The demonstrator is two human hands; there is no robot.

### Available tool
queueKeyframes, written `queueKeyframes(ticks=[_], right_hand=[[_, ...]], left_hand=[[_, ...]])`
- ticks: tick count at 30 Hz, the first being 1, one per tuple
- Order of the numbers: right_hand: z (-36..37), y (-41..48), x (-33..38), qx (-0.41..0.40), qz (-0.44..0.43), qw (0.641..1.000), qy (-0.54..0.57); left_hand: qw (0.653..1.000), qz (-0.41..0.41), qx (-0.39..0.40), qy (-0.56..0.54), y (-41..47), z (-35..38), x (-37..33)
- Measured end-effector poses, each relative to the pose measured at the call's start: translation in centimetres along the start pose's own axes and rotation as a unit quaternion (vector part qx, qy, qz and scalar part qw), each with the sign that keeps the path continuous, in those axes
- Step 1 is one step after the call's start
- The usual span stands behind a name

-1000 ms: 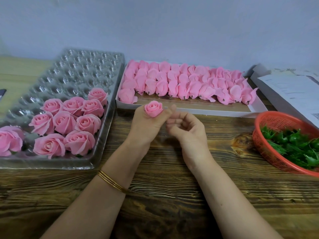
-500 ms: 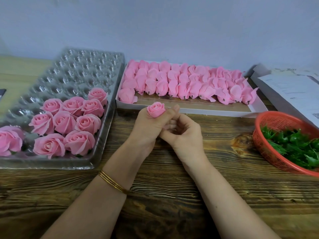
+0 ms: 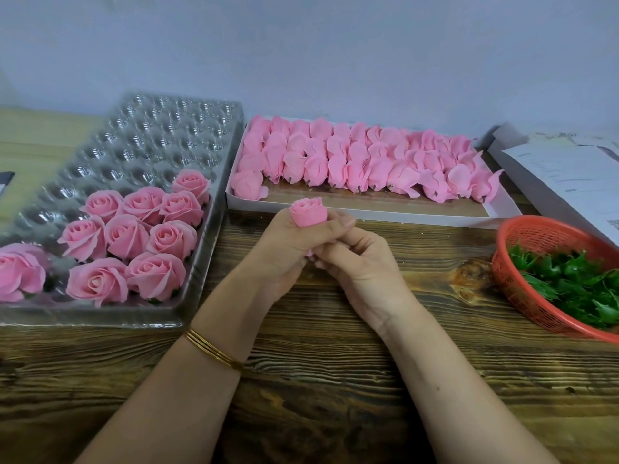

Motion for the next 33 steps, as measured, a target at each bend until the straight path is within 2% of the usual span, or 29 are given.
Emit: queueKeyframes(ticks=[6,11,16,21,26,30,33], right_hand=[[1.1,0.0,-0.1,0.061,0.028,0.996,0.053],[0.7,0.0,-0.4,0.049,0.044,0.995,0.08],[-0.6,-0.1,-0.2,-0.024,-0.008,0.999,-0.027],[-1.0,-0.3,0.5,-0.047,-0.044,0.994,-0.088],[-0.6,-0.3,0.2,-0.041,-0.025,0.998,-0.039],[0.2,-0.1,-0.3,0.013,0.016,0.999,0.027],[0.4,0.1,-0.7,0.036,0.044,0.996,0.074]], left_hand=[[1.0,0.003,0.026,-0.001,-0.3,0.3,-0.4],[1.0,0.015,-0.016,0.011,-0.1,-0.4,-0.4],[0.999,0.014,-0.045,0.0,0.2,-0.9,0.1],[0.999,0.018,-0.038,-0.003,0.2,-0.8,0.0],[0.999,0.018,-0.027,-0.002,0.1,-0.6,-0.2],[1.0,0.008,-0.001,0.001,-0.2,0.0,-0.4],[1.0,0.003,-0.017,-0.007,-0.3,-0.2,-0.4]])
Point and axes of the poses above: each hand's wrist, its own y-axis towards the middle knuckle, its own z-axis out of the palm, x = y × z, the point moved 9 cm from there along y, towards the middle knuckle, and after that the axes turned 5 degrees about x, right-handed, at the moved point
